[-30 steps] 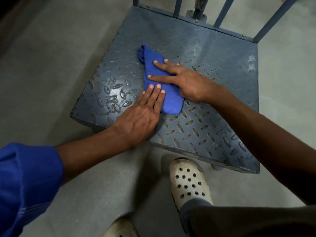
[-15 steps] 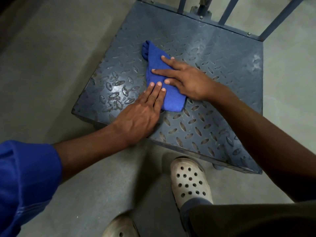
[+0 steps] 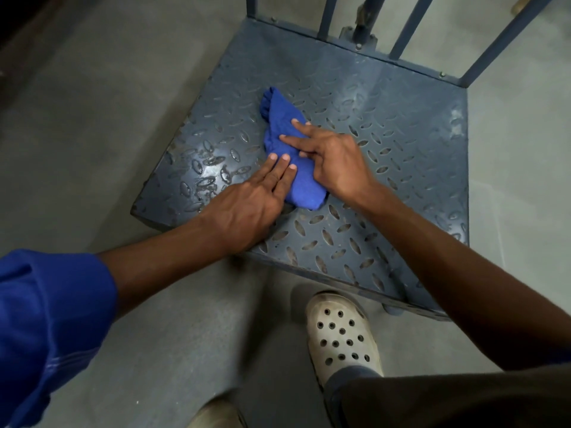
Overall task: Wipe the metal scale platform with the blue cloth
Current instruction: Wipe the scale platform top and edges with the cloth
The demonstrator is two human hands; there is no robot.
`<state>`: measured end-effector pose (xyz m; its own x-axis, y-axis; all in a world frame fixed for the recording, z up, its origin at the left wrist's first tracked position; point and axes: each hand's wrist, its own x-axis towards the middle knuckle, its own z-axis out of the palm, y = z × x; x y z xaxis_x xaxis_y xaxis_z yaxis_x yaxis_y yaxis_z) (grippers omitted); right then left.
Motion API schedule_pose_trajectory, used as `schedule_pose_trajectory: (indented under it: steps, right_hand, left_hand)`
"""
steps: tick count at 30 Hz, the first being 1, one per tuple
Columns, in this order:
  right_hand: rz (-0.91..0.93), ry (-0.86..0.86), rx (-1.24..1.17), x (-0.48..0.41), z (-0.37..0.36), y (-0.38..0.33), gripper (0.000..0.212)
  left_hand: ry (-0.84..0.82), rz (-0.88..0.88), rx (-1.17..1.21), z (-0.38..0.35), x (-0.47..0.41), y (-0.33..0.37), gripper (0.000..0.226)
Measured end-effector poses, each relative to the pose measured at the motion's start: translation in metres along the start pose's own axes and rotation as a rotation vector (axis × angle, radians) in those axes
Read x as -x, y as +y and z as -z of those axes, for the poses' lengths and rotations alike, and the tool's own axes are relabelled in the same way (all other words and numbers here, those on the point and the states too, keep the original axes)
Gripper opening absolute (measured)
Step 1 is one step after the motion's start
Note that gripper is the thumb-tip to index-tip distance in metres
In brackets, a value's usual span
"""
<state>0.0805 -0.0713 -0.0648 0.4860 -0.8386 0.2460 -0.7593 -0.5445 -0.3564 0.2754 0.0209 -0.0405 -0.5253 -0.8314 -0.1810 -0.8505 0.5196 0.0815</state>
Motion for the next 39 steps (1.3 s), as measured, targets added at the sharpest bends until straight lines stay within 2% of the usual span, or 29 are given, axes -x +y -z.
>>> schedule_pose_trajectory:
  steps: [5,11,15,18,20,23,26,30,36,39]
  right_hand:
    - [0.027,0.055,0.051,0.008,0.007,0.007,0.061]
    - [-0.035,0.108,0.044,0.042,0.039,0.039,0.065]
    - [0.046,0.016,0.088,0.05,0.046,0.051,0.044]
    - [0.042,-0.139,0.09,0.055,0.041,0.061,0.053]
    - [0.017,-0.164,0.07,0.053,0.038,0.066,0.053]
    - [-0.053,-0.09,0.03,0.048,0.039,0.061,0.047]
    - [-0.075,0.106,-0.008,0.049,0.029,0.055,0.043]
    - [-0.102,0.264,-0.047,0.056,0.025,0.059,0.047]
    - [-0.097,0.309,0.014,0.122,0.07,0.105,0.056]
    - [-0.198,0.331,0.012,0.164,0.093,0.128,0.058]
  left_hand:
    - [-0.029,-0.014,-0.072,0.004,-0.008,0.007,0.079]
    - [0.041,-0.038,0.012,0.003,-0.034,0.044,0.071]
    - [0.13,-0.099,0.098,-0.012,-0.048,0.062,0.072]
    - [0.075,-0.114,0.031,-0.018,-0.054,0.065,0.074]
    - [0.061,-0.105,-0.004,-0.018,-0.055,0.066,0.087]
    - [0.069,-0.108,0.038,-0.014,-0.054,0.068,0.094]
    - [-0.073,-0.045,-0.035,-0.002,-0.055,0.07,0.086]
    - [-0.047,-0.05,-0.079,0.002,-0.065,0.082,0.078]
    - [-0.039,-0.217,-0.165,0.002,-0.086,0.153,0.071]
    - [0.025,-0.281,-0.183,-0.003,-0.102,0.202,0.069]
